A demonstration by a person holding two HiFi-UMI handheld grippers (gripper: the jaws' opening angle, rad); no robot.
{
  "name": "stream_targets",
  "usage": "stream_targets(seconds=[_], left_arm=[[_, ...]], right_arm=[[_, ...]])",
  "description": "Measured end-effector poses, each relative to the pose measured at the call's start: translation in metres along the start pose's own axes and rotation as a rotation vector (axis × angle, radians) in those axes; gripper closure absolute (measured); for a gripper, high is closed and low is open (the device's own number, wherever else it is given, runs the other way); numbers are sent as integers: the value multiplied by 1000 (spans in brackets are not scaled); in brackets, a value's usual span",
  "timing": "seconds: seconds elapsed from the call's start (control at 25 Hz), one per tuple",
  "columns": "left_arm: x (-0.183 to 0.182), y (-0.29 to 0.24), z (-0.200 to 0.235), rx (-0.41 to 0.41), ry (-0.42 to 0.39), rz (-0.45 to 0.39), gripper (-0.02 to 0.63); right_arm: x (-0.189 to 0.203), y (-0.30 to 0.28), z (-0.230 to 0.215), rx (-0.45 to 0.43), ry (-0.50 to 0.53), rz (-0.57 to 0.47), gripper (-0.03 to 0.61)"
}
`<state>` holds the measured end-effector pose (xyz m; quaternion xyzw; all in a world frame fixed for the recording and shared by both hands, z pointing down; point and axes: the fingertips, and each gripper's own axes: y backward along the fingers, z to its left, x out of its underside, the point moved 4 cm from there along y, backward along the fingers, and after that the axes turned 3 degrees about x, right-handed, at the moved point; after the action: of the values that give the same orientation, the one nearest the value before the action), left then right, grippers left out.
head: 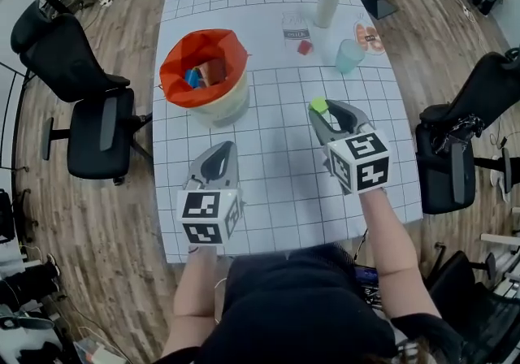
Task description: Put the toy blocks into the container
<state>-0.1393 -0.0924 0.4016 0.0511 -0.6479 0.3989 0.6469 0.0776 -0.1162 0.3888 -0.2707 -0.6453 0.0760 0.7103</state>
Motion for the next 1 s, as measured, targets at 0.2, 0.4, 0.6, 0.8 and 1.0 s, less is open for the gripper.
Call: stream_targets(seconds=[0.2,0.4,0.6,0.8,1.0], left_arm=[[-17,16,20,-44,7,-59,586],[-27,26,34,-72,1,-90,587],[-28,35,51,-108,12,-106,587],[-24,41,66,-142,26,-101,586],[-17,43,76,-161,45,-88,586]], right_arm=[[-48,1,30,-57,22,-102,425],[-83,-13,60,-114,44,-175,425],[-112,-26,90,-175,66,-236,425],[-133,-44,112,-217,107,-287,425],[-132,-67,126,-217,163,-269,425]])
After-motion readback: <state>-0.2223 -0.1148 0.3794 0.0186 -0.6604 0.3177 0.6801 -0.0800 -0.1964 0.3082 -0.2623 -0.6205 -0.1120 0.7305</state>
